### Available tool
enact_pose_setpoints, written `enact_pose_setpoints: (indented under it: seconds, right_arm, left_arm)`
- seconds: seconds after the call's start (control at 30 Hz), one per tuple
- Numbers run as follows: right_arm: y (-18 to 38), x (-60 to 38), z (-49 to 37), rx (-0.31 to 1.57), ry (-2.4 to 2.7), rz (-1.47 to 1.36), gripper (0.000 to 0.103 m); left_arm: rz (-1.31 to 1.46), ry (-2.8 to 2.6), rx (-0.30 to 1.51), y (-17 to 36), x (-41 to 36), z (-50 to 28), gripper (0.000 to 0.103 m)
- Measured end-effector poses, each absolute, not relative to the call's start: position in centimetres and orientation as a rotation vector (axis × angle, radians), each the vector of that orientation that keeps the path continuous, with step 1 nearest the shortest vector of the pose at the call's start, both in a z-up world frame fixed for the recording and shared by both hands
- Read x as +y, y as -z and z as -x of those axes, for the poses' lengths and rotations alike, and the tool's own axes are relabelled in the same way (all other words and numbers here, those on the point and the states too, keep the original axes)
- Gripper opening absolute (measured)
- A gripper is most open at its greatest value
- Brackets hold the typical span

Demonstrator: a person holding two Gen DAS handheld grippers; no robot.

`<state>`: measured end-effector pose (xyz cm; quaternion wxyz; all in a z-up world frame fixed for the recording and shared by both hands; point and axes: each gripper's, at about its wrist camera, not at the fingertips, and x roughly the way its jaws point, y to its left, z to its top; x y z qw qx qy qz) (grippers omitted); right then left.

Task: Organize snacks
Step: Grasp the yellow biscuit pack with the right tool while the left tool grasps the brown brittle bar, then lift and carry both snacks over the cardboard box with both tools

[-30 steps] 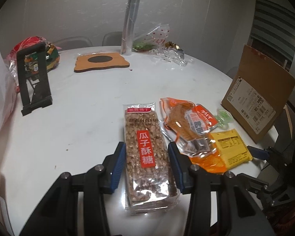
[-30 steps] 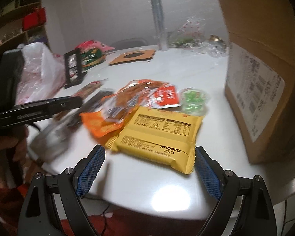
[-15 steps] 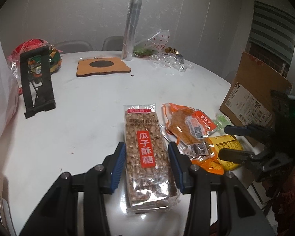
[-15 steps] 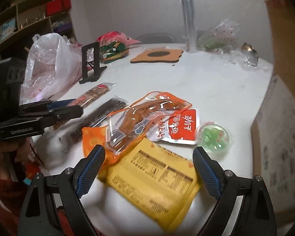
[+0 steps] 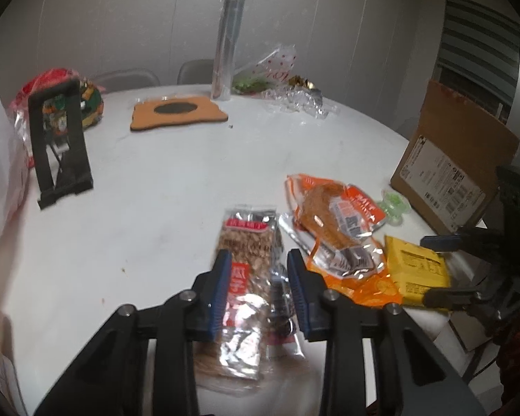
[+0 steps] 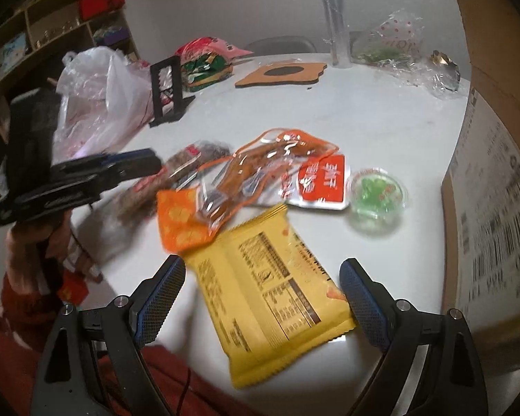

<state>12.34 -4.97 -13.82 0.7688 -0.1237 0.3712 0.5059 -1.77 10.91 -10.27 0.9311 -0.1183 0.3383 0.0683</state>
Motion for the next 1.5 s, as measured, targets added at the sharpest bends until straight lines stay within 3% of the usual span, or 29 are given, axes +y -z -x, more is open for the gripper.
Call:
enact_pose_setpoints:
  seconds: [0.13, 0.3, 0.37, 0.47, 0.53, 1.03, 1.13, 1.5]
  right_arm:
    - [14.1, -5.4, -11.5, 0.816, -1.100, 0.322, 0.090]
    - [14.3, -5.3, -10.5, 0.787, -1.119, 0.427, 0.089]
    - [14.4, -5.1, -10.6, 0.765, -1.125, 0.450, 0.089]
    - [14.4, -4.8, -10.4, 0.725, -1.139, 0.480, 0.074]
    - [14.4, -4.7, -10.2, 0.708, -1.137, 0.499, 0.070]
    - [14.5, -6.3, -10.8, 0.712, -0.901, 0.375, 0.069]
    - [14.7, -6.1, -10.7, 0.696, -0.907, 0.371, 0.069]
    - [14.1, -5.5, -10.9, 0.678, -0.900, 0.328, 0.066]
  left_arm:
    - [0.218, -0.185, 0.701, 10.9, 10.9, 2.1, 0.048]
    - [0.225, -0.214, 0.725, 11.5, 12.0, 2.3, 0.050]
    - [0.231, -0.199, 0.737, 11.8, 12.3, 2.1, 0.050]
    - [0.228, -0.192, 0.734, 11.9, 12.5, 1.9, 0.050]
    - [0.222, -0.189, 0.739, 11.9, 12.5, 1.7, 0.050]
    - [0.187, -0.179, 0.748, 11.9, 12.1, 1.2, 0.046]
    - [0.191, -0.163, 0.743, 11.9, 12.0, 1.1, 0.039]
    - [0.185, -0.165, 0.723, 11.1, 11.7, 1.2, 0.039]
